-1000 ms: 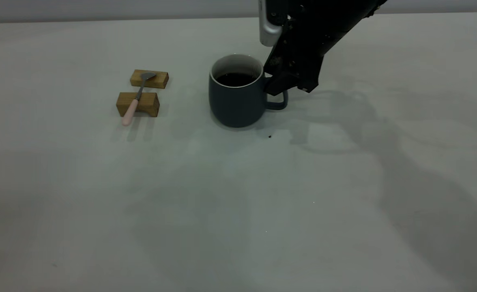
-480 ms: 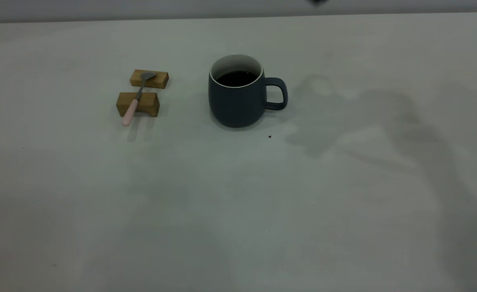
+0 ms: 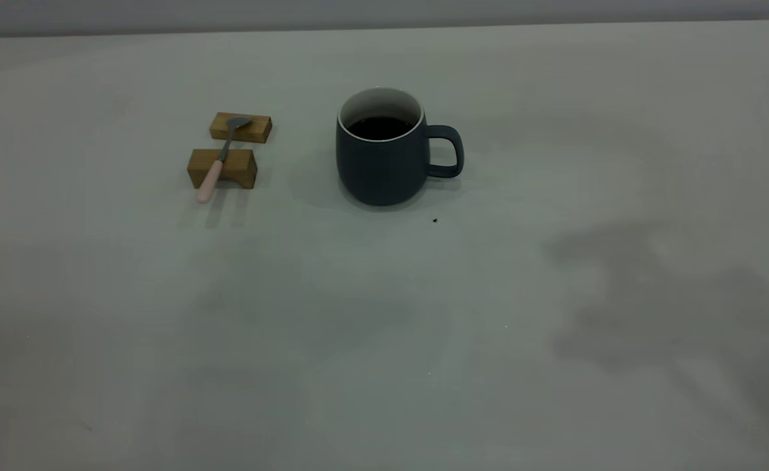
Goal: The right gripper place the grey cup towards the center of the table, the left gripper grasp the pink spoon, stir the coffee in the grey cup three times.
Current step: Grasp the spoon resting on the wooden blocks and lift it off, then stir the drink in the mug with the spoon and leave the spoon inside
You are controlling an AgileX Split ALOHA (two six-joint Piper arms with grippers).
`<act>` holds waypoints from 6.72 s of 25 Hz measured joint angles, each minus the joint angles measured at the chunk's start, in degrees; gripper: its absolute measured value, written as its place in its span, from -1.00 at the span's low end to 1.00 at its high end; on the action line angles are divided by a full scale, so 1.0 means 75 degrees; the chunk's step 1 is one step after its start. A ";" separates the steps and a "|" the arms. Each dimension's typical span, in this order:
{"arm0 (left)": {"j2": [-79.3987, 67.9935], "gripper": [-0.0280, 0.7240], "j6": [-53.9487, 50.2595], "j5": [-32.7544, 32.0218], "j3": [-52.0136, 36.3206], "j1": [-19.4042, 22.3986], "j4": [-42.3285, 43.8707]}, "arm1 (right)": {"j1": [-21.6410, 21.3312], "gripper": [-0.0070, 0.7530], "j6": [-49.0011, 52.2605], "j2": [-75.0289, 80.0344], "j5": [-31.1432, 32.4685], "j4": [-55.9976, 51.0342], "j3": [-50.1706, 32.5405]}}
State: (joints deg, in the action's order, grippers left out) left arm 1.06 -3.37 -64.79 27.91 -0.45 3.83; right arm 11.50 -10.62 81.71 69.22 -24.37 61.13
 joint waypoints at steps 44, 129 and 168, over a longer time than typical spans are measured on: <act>0.0000 -0.20 0.0000 0.0000 0.0000 0.0000 -0.0012 | -0.1082 0.17 0.1169 -1.0740 -0.0621 0.3299 -0.4560; -1.8957 0.19 -0.1070 0.5060 0.7913 -0.1792 -0.1211 | -0.1090 0.17 0.1141 -1.0740 -0.0615 0.3249 -0.4560; -1.8869 -0.63 -0.8131 0.1516 0.9665 -0.2155 -1.1105 | -0.1090 0.17 0.1141 -1.0740 -0.0615 0.3249 -0.4560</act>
State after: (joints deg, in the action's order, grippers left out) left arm -140.46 -64.36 -53.42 100.40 -16.61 -79.46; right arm 3.32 -2.06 1.16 64.60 0.00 26.92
